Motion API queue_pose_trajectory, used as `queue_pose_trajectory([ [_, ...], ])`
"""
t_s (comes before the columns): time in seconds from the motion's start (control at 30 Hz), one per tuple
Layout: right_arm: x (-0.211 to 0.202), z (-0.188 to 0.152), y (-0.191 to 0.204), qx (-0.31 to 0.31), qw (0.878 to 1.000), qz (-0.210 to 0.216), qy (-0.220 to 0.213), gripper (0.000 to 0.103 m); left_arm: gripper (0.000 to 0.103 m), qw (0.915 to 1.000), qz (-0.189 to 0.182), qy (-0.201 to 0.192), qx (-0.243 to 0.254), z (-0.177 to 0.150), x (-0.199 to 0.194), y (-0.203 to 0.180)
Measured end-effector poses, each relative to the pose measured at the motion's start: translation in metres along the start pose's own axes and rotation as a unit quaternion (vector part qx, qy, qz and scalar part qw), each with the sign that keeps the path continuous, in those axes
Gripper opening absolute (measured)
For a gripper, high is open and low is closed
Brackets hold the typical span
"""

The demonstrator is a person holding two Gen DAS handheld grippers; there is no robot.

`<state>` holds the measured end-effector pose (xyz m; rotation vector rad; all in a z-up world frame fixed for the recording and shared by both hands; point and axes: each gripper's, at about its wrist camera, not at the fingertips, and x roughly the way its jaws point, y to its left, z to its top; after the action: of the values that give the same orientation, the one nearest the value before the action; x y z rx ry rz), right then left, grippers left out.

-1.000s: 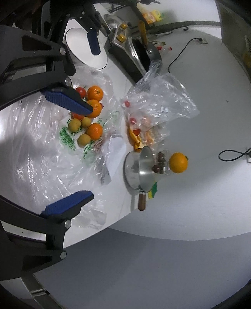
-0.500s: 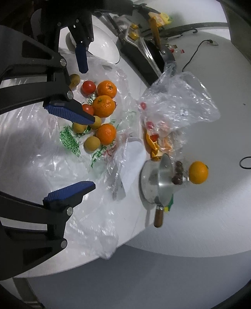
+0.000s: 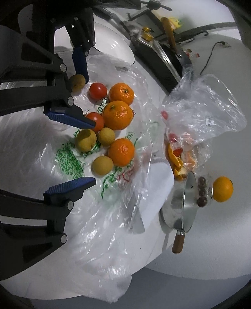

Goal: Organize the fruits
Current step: 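Grasp a small yellow fruit with the left tool while the right tool grasps another, then carry the yellow fruits in both tools from the bag over the white plate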

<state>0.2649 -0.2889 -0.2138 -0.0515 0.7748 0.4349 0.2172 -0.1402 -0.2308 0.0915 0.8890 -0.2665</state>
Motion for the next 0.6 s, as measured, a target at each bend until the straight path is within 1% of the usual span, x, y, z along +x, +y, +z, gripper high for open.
queue_pose_trajectory([
  [0.1, 0.009, 0.001, 0.006, -0.014, 1.0, 0.002, 0.017, 0.045, 0.028, 0.9999, -0.013, 0.0, -0.009, 0.0, 0.0, 0.006],
  [0.17, 0.012, 0.001, 0.011, -0.021, 0.999, 0.001, 0.024, 0.044, 0.028, 0.9997, -0.02, -0.001, -0.015, 0.001, 0.0, 0.009],
  [0.23, 0.015, 0.001, 0.013, -0.025, 0.999, 0.003, 0.028, 0.035, 0.028, 0.9996, -0.022, -0.004, -0.015, 0.002, -0.002, 0.01],
  [0.27, 0.017, 0.001, 0.014, -0.027, 0.999, 0.003, 0.03, 0.034, 0.028, 0.9996, -0.023, -0.005, -0.015, 0.002, -0.004, 0.01],
  [0.3, 0.018, 0.001, 0.015, -0.029, 0.999, 0.001, 0.032, 0.03, 0.028, 0.9996, -0.024, -0.007, -0.016, 0.002, -0.005, 0.011],
  [0.6, 0.011, 0.001, 0.019, -0.032, 0.999, -0.016, 0.026, 0.03, 0.028, 0.9987, -0.031, -0.036, -0.018, 0.004, -0.03, 0.016],
])
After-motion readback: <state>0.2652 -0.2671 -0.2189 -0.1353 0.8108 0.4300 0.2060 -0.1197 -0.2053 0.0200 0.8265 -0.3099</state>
